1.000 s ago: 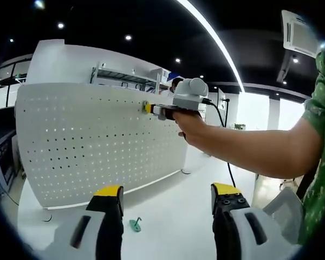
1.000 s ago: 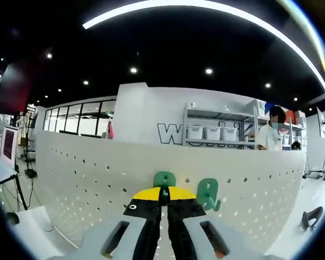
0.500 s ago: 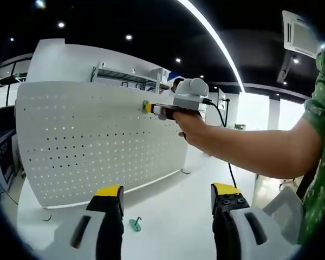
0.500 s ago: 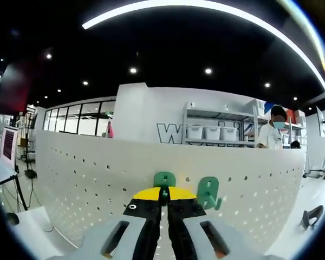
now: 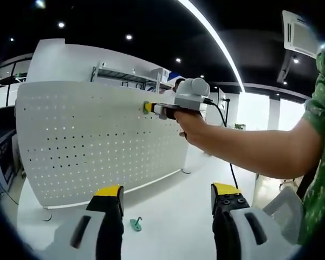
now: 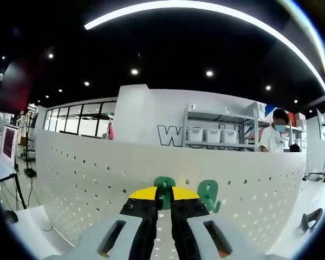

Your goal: Insert the hook assembly into the mounting plate slot until the hook locks in place.

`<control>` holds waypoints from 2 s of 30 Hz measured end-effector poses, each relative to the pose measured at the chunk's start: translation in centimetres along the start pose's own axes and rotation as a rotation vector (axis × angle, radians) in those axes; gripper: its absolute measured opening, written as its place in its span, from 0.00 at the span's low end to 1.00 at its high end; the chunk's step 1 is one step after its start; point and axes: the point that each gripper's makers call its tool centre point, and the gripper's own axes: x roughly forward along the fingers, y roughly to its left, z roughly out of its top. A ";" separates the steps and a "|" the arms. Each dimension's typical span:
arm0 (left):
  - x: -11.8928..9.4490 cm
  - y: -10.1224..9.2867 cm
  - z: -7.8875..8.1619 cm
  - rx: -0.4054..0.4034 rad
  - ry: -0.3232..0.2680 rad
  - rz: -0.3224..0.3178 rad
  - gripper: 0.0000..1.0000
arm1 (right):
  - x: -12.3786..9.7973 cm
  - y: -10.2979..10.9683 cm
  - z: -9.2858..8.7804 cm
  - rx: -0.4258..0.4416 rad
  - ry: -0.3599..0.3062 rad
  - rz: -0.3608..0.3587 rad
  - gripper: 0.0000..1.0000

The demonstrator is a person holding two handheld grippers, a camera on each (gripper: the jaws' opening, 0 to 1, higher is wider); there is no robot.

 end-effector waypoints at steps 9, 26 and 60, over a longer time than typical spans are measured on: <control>0.0 0.0 0.0 0.001 0.000 0.002 0.68 | -0.1 -0.1 0.0 -0.004 -0.003 -0.003 0.08; 0.2 -0.1 0.1 0.004 0.001 -0.003 0.68 | -0.7 -0.5 -0.5 0.001 -0.003 0.001 0.14; -0.3 -0.5 0.5 0.013 -0.002 0.000 0.68 | -4.2 -0.2 -2.2 -0.013 0.024 0.034 0.20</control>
